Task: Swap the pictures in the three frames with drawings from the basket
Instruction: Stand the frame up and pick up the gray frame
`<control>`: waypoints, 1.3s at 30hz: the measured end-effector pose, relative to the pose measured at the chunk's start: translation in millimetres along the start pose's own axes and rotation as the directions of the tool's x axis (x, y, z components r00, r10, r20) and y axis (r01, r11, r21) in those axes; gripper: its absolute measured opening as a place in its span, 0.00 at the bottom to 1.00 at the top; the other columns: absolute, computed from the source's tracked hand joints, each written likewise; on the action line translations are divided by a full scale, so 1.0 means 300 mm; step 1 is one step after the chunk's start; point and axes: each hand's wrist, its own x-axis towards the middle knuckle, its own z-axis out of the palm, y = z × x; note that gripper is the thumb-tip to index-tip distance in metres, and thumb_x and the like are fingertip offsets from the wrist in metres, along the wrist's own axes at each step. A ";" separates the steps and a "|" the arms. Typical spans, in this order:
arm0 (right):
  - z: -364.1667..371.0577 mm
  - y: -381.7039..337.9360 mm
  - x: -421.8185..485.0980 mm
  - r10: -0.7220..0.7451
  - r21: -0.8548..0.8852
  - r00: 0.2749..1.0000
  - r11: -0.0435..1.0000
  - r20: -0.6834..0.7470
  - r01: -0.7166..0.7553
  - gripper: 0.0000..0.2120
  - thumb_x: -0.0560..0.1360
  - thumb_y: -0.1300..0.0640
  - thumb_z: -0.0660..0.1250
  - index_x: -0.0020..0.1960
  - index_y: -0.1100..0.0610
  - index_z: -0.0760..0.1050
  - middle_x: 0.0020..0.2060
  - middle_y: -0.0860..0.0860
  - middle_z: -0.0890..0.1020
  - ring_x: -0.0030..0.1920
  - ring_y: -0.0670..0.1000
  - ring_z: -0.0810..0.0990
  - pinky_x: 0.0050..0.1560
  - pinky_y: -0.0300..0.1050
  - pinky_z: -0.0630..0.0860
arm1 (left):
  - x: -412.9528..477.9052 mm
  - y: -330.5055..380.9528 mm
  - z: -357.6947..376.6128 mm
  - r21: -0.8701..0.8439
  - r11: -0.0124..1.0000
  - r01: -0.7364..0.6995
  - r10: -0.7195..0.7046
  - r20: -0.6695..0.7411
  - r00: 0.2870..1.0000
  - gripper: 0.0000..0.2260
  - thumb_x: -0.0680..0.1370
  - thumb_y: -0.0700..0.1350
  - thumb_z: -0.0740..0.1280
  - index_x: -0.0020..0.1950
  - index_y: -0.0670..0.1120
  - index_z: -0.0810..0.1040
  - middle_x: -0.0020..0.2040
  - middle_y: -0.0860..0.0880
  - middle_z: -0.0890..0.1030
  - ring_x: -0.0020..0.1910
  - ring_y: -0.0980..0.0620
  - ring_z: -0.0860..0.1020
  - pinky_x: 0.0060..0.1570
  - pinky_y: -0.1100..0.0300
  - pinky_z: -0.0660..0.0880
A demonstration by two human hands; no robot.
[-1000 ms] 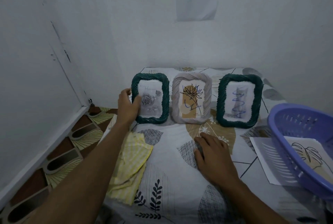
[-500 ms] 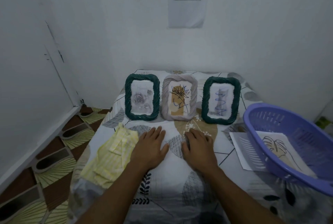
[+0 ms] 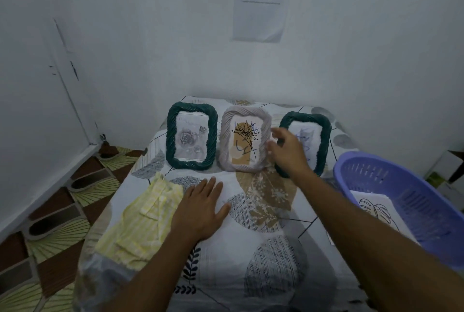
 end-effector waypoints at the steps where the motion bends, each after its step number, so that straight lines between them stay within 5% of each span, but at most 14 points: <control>1: -0.006 -0.027 0.047 0.011 0.035 0.999 0.999 -0.033 -0.010 0.20 0.80 0.61 0.62 0.71 0.55 0.67 0.66 0.52 0.74 0.42 0.44 0.80 0.45 0.46 0.82 | 0.001 -0.001 0.000 0.003 1.000 0.001 -0.001 -0.002 1.000 0.34 0.76 0.66 0.40 0.78 0.50 0.53 0.79 0.49 0.53 0.77 0.49 0.52 0.75 0.49 0.51; 5: -0.006 -0.083 0.173 0.114 0.115 0.992 0.988 -0.057 -0.107 0.23 0.80 0.63 0.61 0.74 0.56 0.63 0.65 0.56 0.74 0.44 0.55 0.83 0.45 0.51 0.83 | 0.000 -0.001 0.000 0.008 1.000 0.005 -0.005 -0.001 1.000 0.34 0.76 0.66 0.40 0.78 0.51 0.52 0.79 0.50 0.52 0.77 0.50 0.51 0.75 0.50 0.49; 11: 0.032 -0.078 0.209 0.292 0.175 0.956 0.941 0.012 -0.289 0.17 0.78 0.63 0.64 0.66 0.56 0.72 0.48 0.57 0.81 0.38 0.51 0.80 0.35 0.45 0.79 | 0.001 -0.004 0.002 0.014 1.000 0.002 -0.002 -0.006 1.000 0.34 0.77 0.67 0.41 0.78 0.51 0.54 0.79 0.49 0.52 0.77 0.50 0.51 0.75 0.49 0.50; 16: -0.005 -0.076 0.157 0.214 0.231 0.977 0.952 -0.022 -0.203 0.12 0.79 0.61 0.64 0.62 0.55 0.74 0.44 0.53 0.80 0.38 0.48 0.76 0.35 0.42 0.74 | -0.002 0.003 -0.014 -0.033 0.999 0.017 -0.017 -0.004 1.000 0.35 0.76 0.68 0.41 0.78 0.51 0.54 0.79 0.50 0.54 0.77 0.50 0.52 0.75 0.49 0.51; 19: -0.049 -0.086 0.089 0.179 0.295 0.983 0.942 -0.049 -0.157 0.12 0.79 0.62 0.65 0.61 0.55 0.74 0.42 0.50 0.80 0.38 0.47 0.75 0.36 0.41 0.73 | -0.006 0.001 -0.041 -0.205 0.979 0.013 -0.025 -0.057 0.998 0.33 0.76 0.68 0.46 0.76 0.50 0.59 0.74 0.51 0.65 0.73 0.52 0.62 0.72 0.51 0.58; 24: -0.118 -0.068 -0.040 0.182 0.337 0.983 0.925 0.017 -0.177 0.11 0.78 0.62 0.64 0.60 0.55 0.75 0.40 0.52 0.79 0.36 0.48 0.74 0.38 0.44 0.74 | 0.018 0.042 -0.151 -0.632 0.775 0.013 -0.152 -0.166 0.974 0.22 0.79 0.57 0.60 0.71 0.51 0.67 0.63 0.56 0.73 0.61 0.57 0.72 0.59 0.58 0.71; 27: -0.138 -0.045 -0.108 0.202 0.359 0.979 0.911 0.037 -0.202 0.12 0.78 0.62 0.64 0.60 0.56 0.76 0.41 0.53 0.80 0.36 0.49 0.75 0.37 0.42 0.75 | 0.039 0.113 -0.234 -0.809 0.585 0.063 -0.221 -0.084 0.972 0.13 0.80 0.48 0.62 0.62 0.45 0.75 0.55 0.51 0.80 0.51 0.54 0.78 0.48 0.64 0.75; 31: -0.158 -0.027 -0.172 0.230 0.402 0.973 0.888 0.029 -0.222 0.15 0.78 0.62 0.64 0.64 0.54 0.75 0.41 0.53 0.81 0.37 0.51 0.76 0.38 0.48 0.78 | 0.005 0.187 -0.290 -0.926 0.376 0.029 -0.243 -0.068 0.968 0.05 0.80 0.44 0.63 0.49 0.44 0.77 0.43 0.48 0.84 0.42 0.51 0.83 0.41 0.58 0.79; 33: -0.159 -0.028 -0.202 0.187 0.352 0.982 0.921 -0.022 -0.167 0.18 0.78 0.61 0.65 0.67 0.54 0.73 0.50 0.51 0.81 0.40 0.50 0.78 0.44 0.51 0.82 | -0.013 0.203 -0.299 -0.919 0.395 -0.015 -0.226 -0.113 0.967 0.05 0.80 0.44 0.64 0.49 0.44 0.77 0.43 0.48 0.84 0.42 0.52 0.83 0.43 0.56 0.80; 35: -0.154 -0.047 -0.243 0.101 0.217 0.985 0.974 -0.138 -0.069 0.20 0.78 0.59 0.66 0.69 0.53 0.71 0.57 0.47 0.75 0.42 0.45 0.76 0.46 0.46 0.79 | -0.025 0.220 -0.306 -0.845 0.527 -0.088 -0.192 -0.220 0.957 0.05 0.79 0.44 0.64 0.49 0.43 0.77 0.43 0.49 0.83 0.42 0.54 0.82 0.43 0.55 0.80; 39: -0.125 -0.100 -0.324 -0.009 0.224 0.992 0.974 -0.129 0.038 0.20 0.76 0.50 0.69 0.66 0.52 0.72 0.52 0.48 0.79 0.46 0.44 0.78 0.51 0.52 0.81 | -0.060 0.301 -0.316 -0.599 0.764 -0.240 -0.057 -0.434 0.899 0.02 0.78 0.45 0.65 0.45 0.48 0.74 0.37 0.55 0.78 0.36 0.63 0.76 0.36 0.67 0.73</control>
